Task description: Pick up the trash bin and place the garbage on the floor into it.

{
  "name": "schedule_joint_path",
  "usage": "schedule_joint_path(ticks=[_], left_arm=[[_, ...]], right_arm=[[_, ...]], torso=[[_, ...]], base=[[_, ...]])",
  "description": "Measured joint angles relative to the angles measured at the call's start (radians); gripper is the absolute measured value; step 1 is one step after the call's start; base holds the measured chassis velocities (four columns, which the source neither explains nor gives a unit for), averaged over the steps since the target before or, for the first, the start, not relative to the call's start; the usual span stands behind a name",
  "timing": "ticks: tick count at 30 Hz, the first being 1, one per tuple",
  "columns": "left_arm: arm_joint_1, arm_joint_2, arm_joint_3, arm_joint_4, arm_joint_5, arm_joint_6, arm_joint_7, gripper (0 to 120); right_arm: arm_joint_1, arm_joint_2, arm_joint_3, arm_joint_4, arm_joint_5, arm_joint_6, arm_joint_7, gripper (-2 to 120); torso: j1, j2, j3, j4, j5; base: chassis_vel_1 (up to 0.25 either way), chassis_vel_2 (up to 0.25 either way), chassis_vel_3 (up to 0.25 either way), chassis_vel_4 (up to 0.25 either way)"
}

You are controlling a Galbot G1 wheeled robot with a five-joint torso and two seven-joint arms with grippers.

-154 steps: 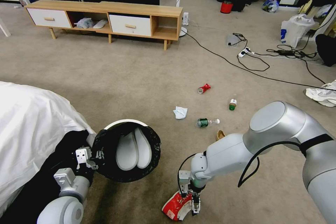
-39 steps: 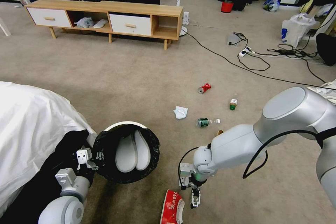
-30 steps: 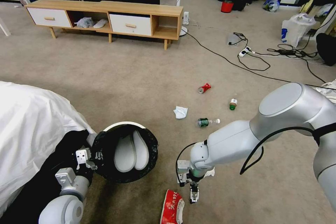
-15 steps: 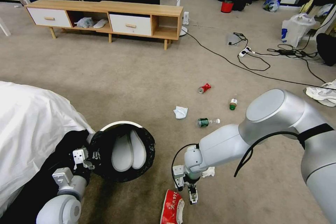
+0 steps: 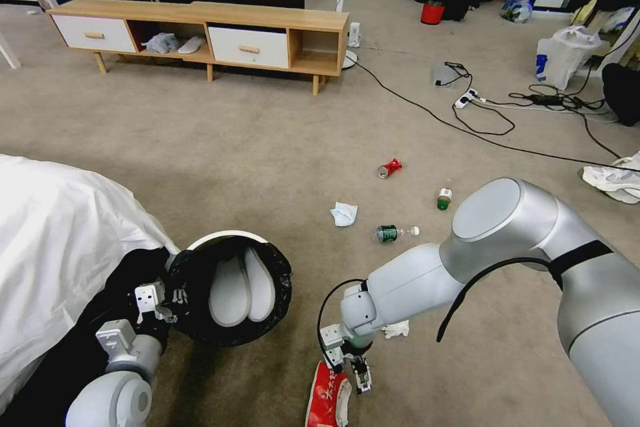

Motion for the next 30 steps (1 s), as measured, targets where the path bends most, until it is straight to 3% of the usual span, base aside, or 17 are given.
schedule_joint_path(ticks=[30], left_arm=[[-0.002, -0.002, -0.008, 0.008, -0.003, -0.007, 0.005, 1]], right_arm=[[-0.014, -0.054, -0.009, -0.036, -0.02, 0.022, -0.024, 100]], torso=[[0.0, 0.0, 0.0, 0.0, 0.0]], base=[[0.0, 0.0, 0.0, 0.0]])
